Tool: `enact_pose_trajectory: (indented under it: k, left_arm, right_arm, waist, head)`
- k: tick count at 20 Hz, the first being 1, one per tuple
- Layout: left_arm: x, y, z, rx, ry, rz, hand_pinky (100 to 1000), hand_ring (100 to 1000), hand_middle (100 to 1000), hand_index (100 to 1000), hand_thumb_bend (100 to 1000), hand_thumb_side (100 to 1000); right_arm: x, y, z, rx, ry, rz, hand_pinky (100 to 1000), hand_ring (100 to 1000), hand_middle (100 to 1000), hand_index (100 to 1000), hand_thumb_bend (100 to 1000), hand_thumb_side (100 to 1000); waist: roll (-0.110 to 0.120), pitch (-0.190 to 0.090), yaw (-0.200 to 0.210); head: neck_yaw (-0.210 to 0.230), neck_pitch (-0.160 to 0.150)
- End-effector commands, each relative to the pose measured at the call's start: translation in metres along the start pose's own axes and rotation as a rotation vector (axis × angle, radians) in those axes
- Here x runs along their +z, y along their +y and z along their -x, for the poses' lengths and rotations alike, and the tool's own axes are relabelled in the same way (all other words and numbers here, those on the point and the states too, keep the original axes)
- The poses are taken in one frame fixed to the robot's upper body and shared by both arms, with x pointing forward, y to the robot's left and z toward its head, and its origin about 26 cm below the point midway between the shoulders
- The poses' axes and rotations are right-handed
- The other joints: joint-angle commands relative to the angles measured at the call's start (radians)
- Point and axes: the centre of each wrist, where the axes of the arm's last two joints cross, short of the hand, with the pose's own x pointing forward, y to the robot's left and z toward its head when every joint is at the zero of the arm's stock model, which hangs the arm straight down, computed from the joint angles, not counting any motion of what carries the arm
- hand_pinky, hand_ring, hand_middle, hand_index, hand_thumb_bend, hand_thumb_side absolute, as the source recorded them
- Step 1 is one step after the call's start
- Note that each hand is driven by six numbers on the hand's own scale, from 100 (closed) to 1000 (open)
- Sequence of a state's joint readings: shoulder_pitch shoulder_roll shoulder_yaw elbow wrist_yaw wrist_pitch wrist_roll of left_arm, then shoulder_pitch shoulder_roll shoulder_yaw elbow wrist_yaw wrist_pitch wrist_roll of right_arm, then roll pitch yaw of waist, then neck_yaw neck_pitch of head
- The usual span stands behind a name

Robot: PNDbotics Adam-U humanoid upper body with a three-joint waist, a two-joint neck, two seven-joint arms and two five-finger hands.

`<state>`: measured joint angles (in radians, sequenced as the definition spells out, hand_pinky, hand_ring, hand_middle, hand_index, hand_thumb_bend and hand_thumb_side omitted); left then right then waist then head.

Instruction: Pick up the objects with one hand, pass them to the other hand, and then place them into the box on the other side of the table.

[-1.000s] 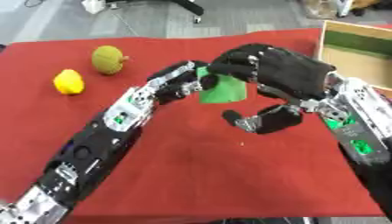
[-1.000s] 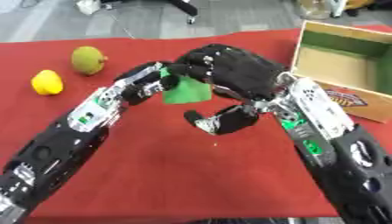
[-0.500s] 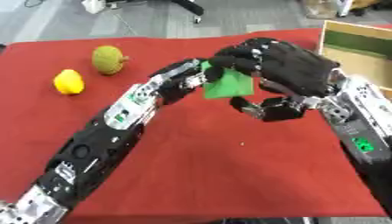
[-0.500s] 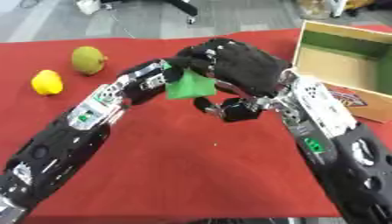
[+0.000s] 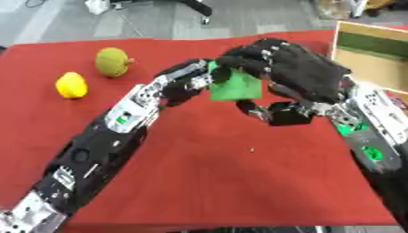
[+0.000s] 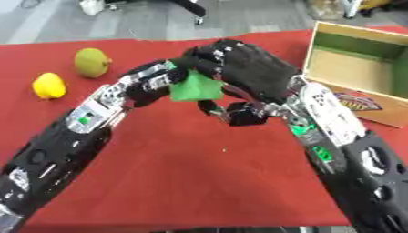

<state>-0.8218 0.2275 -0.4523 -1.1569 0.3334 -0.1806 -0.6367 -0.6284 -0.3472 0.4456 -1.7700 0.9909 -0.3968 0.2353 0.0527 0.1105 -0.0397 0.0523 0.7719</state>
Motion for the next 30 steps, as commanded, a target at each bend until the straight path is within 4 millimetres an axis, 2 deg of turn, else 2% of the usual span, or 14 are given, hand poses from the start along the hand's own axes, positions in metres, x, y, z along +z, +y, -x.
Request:
enact_pose_trajectory:
  k: [1, 2, 3, 4, 5, 6, 7, 9, 14, 16, 19, 25, 28, 30]
  left_arm:
    - [-0.005, 0.014, -0.022, -0.093, -0.064, 0.041, 813, 627, 570, 690, 180, 906]
    - [-0.002, 0.015, -0.022, -0.109, -0.07, 0.049, 819, 637, 582, 703, 211, 920]
    - [0.0, 0.017, -0.023, -0.127, -0.075, 0.057, 839, 683, 631, 756, 343, 976]
    - [0.002, 0.018, -0.024, -0.145, -0.083, 0.067, 850, 706, 659, 782, 418, 1000]
    - [0.004, 0.02, -0.025, -0.162, -0.09, 0.074, 875, 753, 720, 843, 625, 1000]
    - [0.006, 0.022, -0.026, -0.182, -0.098, 0.081, 886, 771, 743, 862, 695, 1000]
    - [0.008, 0.023, -0.026, -0.201, -0.105, 0.085, 889, 775, 748, 867, 713, 1000]
    - [0.012, 0.026, -0.029, -0.244, -0.126, 0.087, 908, 809, 800, 912, 875, 1000]
    - [0.027, 0.038, -0.036, -0.354, -0.155, 0.08, 916, 821, 826, 945, 865, 1000]
    - [0.039, 0.046, -0.041, -0.393, -0.151, 0.061, 911, 815, 819, 944, 792, 1000]
    - [0.068, 0.062, -0.05, -0.439, -0.133, 0.003, 899, 803, 804, 940, 619, 1000]
    - [0.151, 0.081, -0.06, -0.464, -0.093, -0.228, 882, 779, 773, 924, 488, 982]
    - [0.194, 0.083, -0.07, -0.456, -0.065, -0.354, 881, 775, 768, 922, 483, 952]
    - [0.212, 0.08, -0.075, -0.44, -0.067, -0.417, 880, 774, 766, 921, 480, 947]
  right_arm:
    - [0.002, 0.007, 0.004, 0.014, 0.013, -0.038, 783, 734, 176, 910, 179, 100]
    - [0.002, 0.007, 0.004, 0.014, 0.015, -0.04, 783, 734, 175, 910, 179, 100]
    - [0.002, 0.008, 0.005, 0.015, 0.016, -0.041, 784, 733, 174, 910, 178, 100]
    - [0.003, 0.008, 0.005, 0.015, 0.018, -0.041, 784, 733, 173, 910, 178, 100]
    - [0.003, 0.008, 0.005, 0.016, 0.02, -0.041, 784, 733, 173, 910, 178, 100]
    - [0.003, 0.008, 0.006, 0.017, 0.022, -0.041, 784, 733, 172, 910, 179, 100]
    - [0.003, 0.008, 0.006, 0.018, 0.023, -0.041, 784, 733, 172, 910, 180, 100]
    - [0.004, 0.008, 0.006, 0.02, 0.026, -0.04, 785, 732, 172, 910, 184, 100]
    - [0.007, 0.009, 0.009, 0.026, 0.05, -0.04, 785, 732, 169, 909, 188, 100]
    - [0.011, 0.01, 0.014, 0.033, 0.081, -0.042, 785, 729, 169, 909, 196, 100]
    - [0.026, 0.009, 0.025, 0.059, 0.155, -0.052, 787, 721, 171, 909, 224, 100]
    - [0.082, 0.003, 0.067, 0.179, 0.404, -0.096, 786, 707, 168, 902, 258, 100]
    - [0.117, -0.004, 0.095, 0.23, 0.551, -0.108, 782, 714, 173, 898, 241, 100]
    - [0.141, -0.012, 0.112, 0.252, 0.652, -0.103, 779, 719, 171, 898, 221, 100]
  waist:
    - [-0.011, -0.003, 0.0]
    - [-0.01, -0.003, 0.0]
    - [-0.01, -0.004, 0.0]
    - [-0.009, -0.004, 0.0]
    - [-0.009, -0.004, 0.0]
    - [-0.008, -0.005, 0.001]
    - [-0.008, -0.005, 0.001]
    - [-0.007, -0.006, 0.001]
    - [-0.005, -0.009, 0.0]
    - [-0.003, -0.012, -0.001]
    - [0.003, -0.017, -0.001]
    - [0.015, -0.029, 0.008]
    - [0.013, -0.025, 0.007]
    - [0.013, -0.023, 0.011]
  head:
    - [-0.003, -0.002]
    - [-0.004, -0.002]
    - [-0.005, -0.002]
    - [-0.007, -0.002]
    - [-0.008, -0.002]
    - [-0.008, -0.002]
    - [-0.009, -0.002]
    - [-0.011, -0.002]
    - [-0.01, -0.002]
    - [-0.009, -0.002]
    - [-0.01, -0.002]
    - [-0.017, -0.002]
    - [-0.017, -0.002]
    - [-0.023, -0.002]
